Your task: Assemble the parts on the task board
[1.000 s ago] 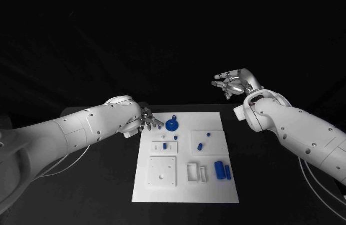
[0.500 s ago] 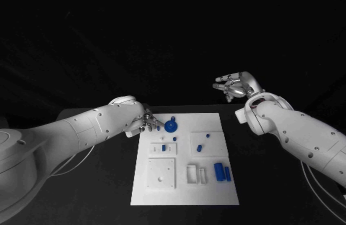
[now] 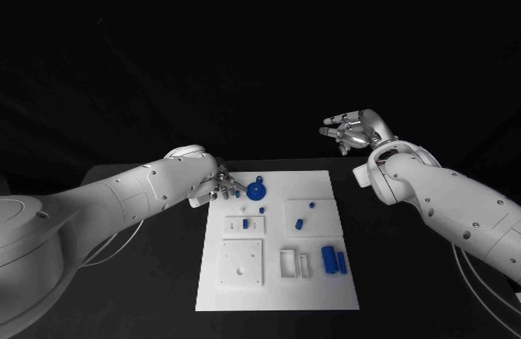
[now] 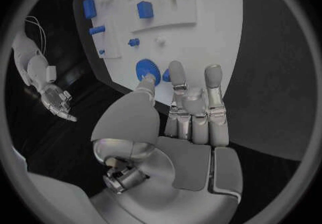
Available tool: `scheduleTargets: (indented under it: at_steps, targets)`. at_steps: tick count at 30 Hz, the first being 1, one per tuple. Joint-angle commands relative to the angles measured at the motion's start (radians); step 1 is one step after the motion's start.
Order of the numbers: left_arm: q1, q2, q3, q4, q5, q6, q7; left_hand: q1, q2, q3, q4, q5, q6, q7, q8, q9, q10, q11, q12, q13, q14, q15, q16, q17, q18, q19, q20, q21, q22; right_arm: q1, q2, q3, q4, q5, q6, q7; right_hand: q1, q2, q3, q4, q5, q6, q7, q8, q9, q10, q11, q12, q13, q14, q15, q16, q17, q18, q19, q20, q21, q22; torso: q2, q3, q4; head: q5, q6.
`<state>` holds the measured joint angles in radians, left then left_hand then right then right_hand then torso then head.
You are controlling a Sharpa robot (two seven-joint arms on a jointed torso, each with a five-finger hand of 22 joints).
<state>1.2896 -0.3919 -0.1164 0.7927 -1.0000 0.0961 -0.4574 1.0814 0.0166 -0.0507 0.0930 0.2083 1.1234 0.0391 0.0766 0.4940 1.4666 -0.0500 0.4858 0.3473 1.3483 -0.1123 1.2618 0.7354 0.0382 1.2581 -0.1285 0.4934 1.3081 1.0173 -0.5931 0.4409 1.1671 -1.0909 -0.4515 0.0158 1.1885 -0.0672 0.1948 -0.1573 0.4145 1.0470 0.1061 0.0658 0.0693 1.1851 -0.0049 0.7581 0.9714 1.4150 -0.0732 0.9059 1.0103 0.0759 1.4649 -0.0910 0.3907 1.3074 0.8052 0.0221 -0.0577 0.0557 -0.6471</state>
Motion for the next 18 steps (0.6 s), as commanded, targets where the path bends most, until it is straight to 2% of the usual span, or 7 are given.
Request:
scheduleTargets:
  at_steps: [1,6,9,14,18]
  targets:
    - [-0.002,0.005,0.001,-0.01,0.009,0.022,0.011,0.003,0.019,-0.008,-0.016,0.008,-0.007,0.0,0.006,-0.002,0.043,0.009,-0.001,0.001,-0.006,0.003,0.005,-0.001,-0.005,0.0,0.002,-0.002,0.018,0.0,0.0,0.0,0.002,-0.001,0.01,0.003,-0.004,0.005,0.002,0.002,0.006,-0.001,0.0,-0.003,-0.001,-0.004,-0.001,0.007,-0.001,-0.006,0.001,-0.002,0.0,0.019,0.039,0.0,-0.002,0.047,0.001,0.0,0.0,-0.002,-0.001]
    - [-0.005,0.007,0.001,-0.017,-0.002,0.026,0.014,0.012,0.034,-0.014,-0.035,0.021,-0.006,0.0,0.006,-0.003,0.044,0.009,0.0,0.0,-0.006,0.003,0.006,0.0,-0.005,0.0,0.002,-0.002,0.018,0.0,-0.001,0.0,0.003,-0.002,0.011,0.003,-0.004,0.005,0.002,0.002,0.006,-0.001,0.0,-0.003,-0.001,-0.004,-0.001,0.007,-0.001,-0.006,0.001,-0.002,0.0,0.019,0.039,0.0,-0.002,0.047,0.001,-0.0005,0.0,-0.004,-0.002]
    - [-0.005,0.008,0.001,-0.02,-0.008,0.027,0.016,0.025,0.046,-0.01,-0.049,0.04,-0.003,-0.002,0.007,-0.003,0.044,0.007,0.001,0.001,-0.005,0.002,0.007,0.002,-0.005,0.0,0.001,-0.001,0.018,0.0,-0.001,0.0,0.002,-0.002,0.011,0.002,-0.004,0.005,0.002,0.002,0.006,-0.001,0.0,-0.003,-0.001,-0.004,-0.001,0.007,-0.001,-0.006,0.001,-0.002,0.0,0.019,0.039,0.0,-0.002,0.047,0.001,-0.0002,0.0001,-0.004,-0.003]
    - [-0.007,0.01,0.001,-0.024,-0.01,0.029,0.02,0.061,0.071,0.002,-0.074,0.051,0.001,-0.007,0.009,-0.002,0.044,0.005,0.003,0.001,-0.003,0.002,0.011,0.007,-0.006,0.0,0.001,0.0,0.018,0.0,0.0,0.0,0.002,-0.003,0.011,0.003,-0.004,0.005,0.002,0.002,0.006,-0.001,0.0,-0.003,-0.001,-0.004,-0.001,0.007,-0.001,-0.006,0.001,-0.002,0.0,0.019,0.039,0.0,-0.002,0.047,0.0,-0.0005,0.0012,-0.006,-0.004]
    - [-0.008,0.011,0.001,-0.026,-0.005,0.027,0.025,0.08,0.082,0.005,-0.085,0.052,0.002,-0.008,0.009,-0.001,0.044,0.004,0.005,0.001,-0.002,0.002,0.012,0.008,-0.006,0.0,0.001,0.001,0.019,0.0,0.002,0.0,0.001,-0.003,0.011,0.003,-0.004,0.005,0.002,0.002,0.006,-0.001,0.0,-0.003,-0.001,-0.004,-0.001,0.007,-0.001,-0.006,0.001,-0.002,0.0,0.019,0.039,0.0,-0.002,0.047,0.001,-0.0002,0.0015,-0.005,-0.004]
